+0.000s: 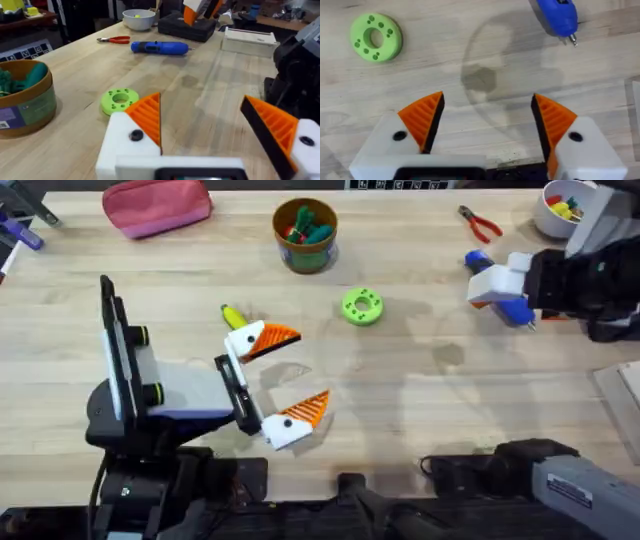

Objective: Pick up the gripper from the table and insert it into the empty holder that is missing its gripper. Then pick up a screw, insert it into the mounting hole, and use the screwdriver to tighten it. Finally, clean up the table by picking up the vegetable and placing it into the bucket.

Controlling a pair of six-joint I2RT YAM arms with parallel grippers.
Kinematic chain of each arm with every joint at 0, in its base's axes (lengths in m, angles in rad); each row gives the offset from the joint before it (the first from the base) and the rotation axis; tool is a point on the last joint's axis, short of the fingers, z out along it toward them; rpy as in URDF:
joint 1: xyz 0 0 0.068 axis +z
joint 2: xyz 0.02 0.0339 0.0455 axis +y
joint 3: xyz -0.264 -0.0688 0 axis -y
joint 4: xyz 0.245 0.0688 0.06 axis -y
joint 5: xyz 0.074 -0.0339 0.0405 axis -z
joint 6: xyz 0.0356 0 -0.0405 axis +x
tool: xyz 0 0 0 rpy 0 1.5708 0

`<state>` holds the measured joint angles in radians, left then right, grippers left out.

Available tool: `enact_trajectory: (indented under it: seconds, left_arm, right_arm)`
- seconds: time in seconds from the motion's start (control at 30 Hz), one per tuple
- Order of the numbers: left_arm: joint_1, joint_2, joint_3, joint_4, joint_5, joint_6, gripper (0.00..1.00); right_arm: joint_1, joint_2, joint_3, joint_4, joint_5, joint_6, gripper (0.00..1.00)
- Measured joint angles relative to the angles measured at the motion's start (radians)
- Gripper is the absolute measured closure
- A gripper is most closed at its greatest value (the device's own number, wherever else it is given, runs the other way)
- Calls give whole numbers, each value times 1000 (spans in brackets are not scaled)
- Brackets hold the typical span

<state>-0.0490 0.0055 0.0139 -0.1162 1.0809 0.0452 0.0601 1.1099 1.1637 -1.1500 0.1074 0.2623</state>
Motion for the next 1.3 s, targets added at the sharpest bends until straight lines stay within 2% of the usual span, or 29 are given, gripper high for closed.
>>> enact_trajectory:
  seconds: [0.77, 0.8, 0.83, 0.97, 1.0, 1.3]
  left_arm:
    - [0, 0, 0, 0, 0, -2, 34]
    - [0, 0, 0, 0, 0, -1, 120]
    - [0, 0, 0, 0, 1, 1, 259]
    - [0, 0, 0, 0, 0, 3, 882]
    - [0, 0, 0, 0, 0, 7, 966]
    - [0, 0, 0, 0, 0, 7, 981]
  right_arm:
    - [0, 0, 0, 2, 0, 0, 7]
    - [0, 0, 0, 2, 0, 0, 7]
    - [0, 0, 0, 2, 0, 0, 7]
    - [0, 0, 0, 2, 0, 0, 8]
    - [0, 0, 0, 2, 0, 0, 8]
    - [0, 0, 0, 2, 0, 0, 8]
